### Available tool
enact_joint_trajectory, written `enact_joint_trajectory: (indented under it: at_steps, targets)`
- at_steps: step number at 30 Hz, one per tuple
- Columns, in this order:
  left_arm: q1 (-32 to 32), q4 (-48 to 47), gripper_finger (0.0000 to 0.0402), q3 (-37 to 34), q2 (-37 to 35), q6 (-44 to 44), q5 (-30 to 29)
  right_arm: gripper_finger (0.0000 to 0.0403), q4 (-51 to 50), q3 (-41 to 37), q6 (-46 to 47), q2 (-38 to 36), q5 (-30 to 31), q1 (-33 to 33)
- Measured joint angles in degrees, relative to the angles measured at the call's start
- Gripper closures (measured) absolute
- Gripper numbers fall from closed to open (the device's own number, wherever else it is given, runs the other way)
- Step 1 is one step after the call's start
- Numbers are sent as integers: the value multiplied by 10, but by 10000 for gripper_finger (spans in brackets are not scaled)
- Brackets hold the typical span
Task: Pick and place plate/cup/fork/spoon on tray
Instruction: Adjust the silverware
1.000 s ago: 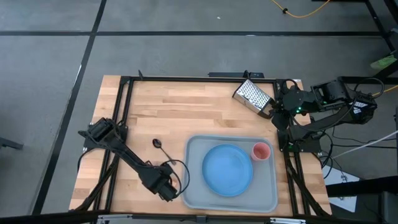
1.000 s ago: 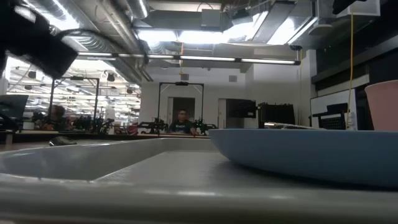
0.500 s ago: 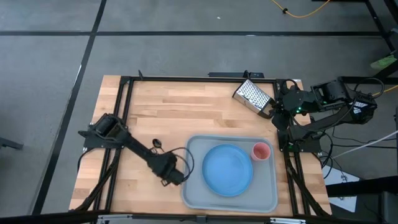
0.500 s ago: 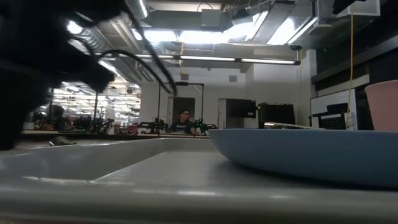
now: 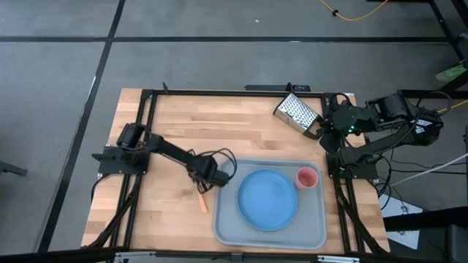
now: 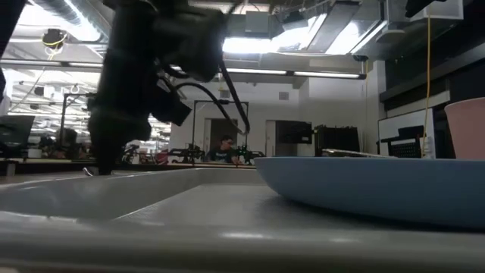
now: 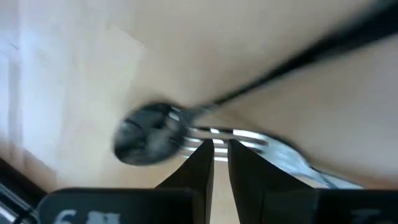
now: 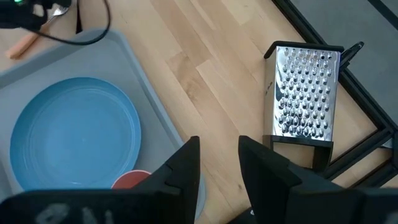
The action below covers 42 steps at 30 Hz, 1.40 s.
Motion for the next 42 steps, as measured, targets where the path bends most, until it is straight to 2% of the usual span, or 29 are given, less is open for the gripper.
enact_joint_trajectory:
  at_steps: [5,10,17,22,28,32,42]
  targets:
    - [46,-7,360,0,0,40,-33,288,0,0,1,0,0,0]
    - [73,-23,361,1,0,58,-20,288,0,0,1,0,0,0]
    - [59,-80,361,13,-56,24,-25,288,0,0,0,0,0,0]
    - [28,-94,371,-1,-76,15,33,288,0,0,0,0,0,0]
    - [23,-50,399,-75,-75,-11,51,288,0,0,0,0,0,0]
    - [35,-45,397,-96,-76,-14,52,288,0,0,0,0,0,0]
    - [102,46,401,-143,-76,18,41,288,0,0,-2,0,0,0]
